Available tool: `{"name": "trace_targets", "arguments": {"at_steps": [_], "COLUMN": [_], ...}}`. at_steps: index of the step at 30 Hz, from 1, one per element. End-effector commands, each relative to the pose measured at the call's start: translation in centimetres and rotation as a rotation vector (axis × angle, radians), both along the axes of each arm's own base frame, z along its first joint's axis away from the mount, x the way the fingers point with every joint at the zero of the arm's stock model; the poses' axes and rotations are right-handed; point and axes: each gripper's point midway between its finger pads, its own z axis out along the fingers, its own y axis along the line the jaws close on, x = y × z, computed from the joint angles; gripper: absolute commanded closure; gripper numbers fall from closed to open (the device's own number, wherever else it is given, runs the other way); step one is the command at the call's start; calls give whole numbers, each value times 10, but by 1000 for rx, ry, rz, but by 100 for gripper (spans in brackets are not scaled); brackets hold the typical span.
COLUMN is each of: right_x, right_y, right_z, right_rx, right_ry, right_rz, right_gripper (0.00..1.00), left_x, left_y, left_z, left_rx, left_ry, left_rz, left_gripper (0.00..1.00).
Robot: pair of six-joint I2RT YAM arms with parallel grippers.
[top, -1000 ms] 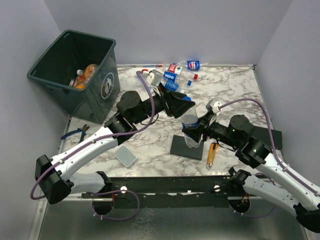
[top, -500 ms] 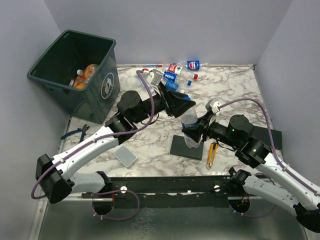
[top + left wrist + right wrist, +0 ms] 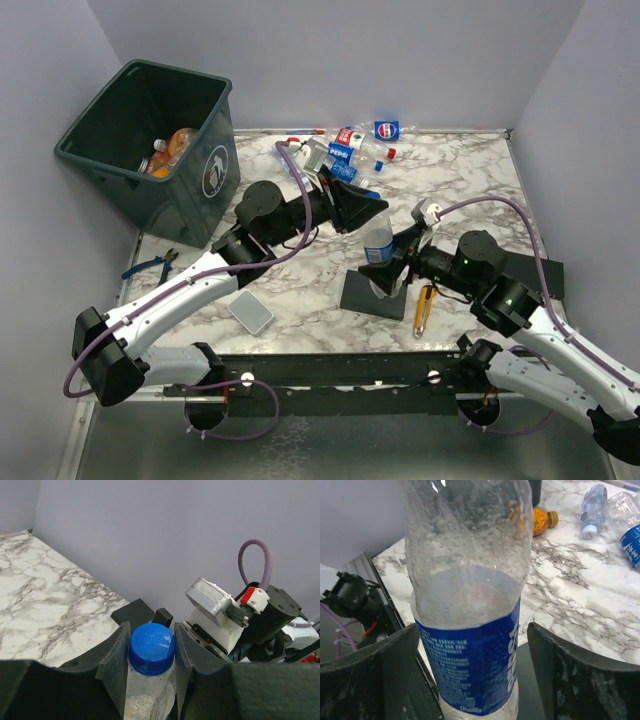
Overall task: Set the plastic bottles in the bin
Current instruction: Pick up the plastic bottle at the center of the board.
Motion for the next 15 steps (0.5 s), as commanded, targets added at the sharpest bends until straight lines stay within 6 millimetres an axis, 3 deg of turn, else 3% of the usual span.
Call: {"name": "trace_targets", "arguments": {"at_steps": [1,5,11,15], "right_x": [-2,-7,-10,-7], "right_y": [-6,-6,6,5], "right_z": [-1,1,1,10], "right_rx": [59,116,150,165], "right_ry": [44,53,73,61], "right_rz": [-46,-38,10,0], "right_gripper": [8,8,21,11], "left_x": [2,-2,-9,10], "left_y": [16,25,28,58], "left_z": [21,33,40,59], "left_rx": [-39,-91,-130,-131], "left_ry": [-50,-61,-60,-108], "left_rz": [33,-16,-55,95], "left_gripper": [100,100,100,100]}}
